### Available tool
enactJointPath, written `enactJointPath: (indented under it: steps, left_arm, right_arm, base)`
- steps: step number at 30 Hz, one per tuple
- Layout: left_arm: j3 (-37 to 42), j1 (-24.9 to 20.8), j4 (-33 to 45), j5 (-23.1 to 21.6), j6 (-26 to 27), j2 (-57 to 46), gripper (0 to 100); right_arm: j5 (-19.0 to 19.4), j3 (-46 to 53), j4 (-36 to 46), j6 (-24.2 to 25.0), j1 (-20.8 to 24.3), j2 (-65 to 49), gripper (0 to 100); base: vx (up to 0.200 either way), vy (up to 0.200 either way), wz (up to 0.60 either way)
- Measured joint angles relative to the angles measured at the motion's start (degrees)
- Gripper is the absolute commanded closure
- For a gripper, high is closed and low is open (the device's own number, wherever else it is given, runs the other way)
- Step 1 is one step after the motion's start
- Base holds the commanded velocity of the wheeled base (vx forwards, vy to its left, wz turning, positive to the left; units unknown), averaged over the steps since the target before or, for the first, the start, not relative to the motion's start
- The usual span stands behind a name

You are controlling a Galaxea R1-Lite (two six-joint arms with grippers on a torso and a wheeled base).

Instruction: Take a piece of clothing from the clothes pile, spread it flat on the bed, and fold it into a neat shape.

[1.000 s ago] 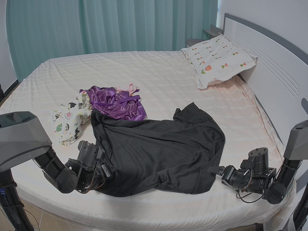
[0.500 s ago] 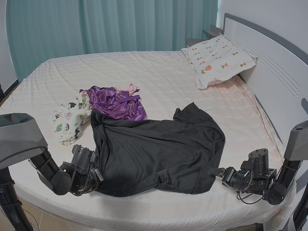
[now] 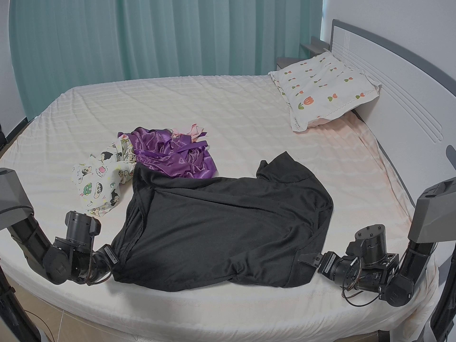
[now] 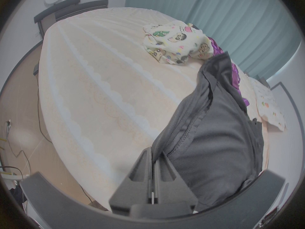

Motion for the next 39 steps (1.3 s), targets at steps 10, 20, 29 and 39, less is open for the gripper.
enactJointPath:
  steps: [10, 20, 29, 39]
  left_arm:
    - [1.94, 7.02, -0.22, -3.04, 3.04, -4.25, 100]
    - [2.35, 7.23, -0.49, -3.32, 3.04, -4.5, 100]
    - [2.82, 7.09, -0.16, -4.06, 3.12, -4.5, 100]
    - [3.86, 6.45, 3.19, -5.1, 3.71, -6.49, 100]
  right_arm:
    - [-5.02, -5.41, 3.88, -2.88, 2.19, 3.78, 100]
    - [-7.46, -2.79, 4.57, -7.29, 2.45, 3.04, 100]
    - [-3.9, 4.92, 4.07, -9.67, -3.21, -1.97, 100]
    - [2.18, 9.81, 3.45, -9.17, -6.67, -7.17, 0]
  base:
    - [0.0, 0.0, 0.0]
    - [0.0, 0.0, 0.0]
    - [0.0, 0.0, 0.0]
    - [0.0, 0.0, 0.0]
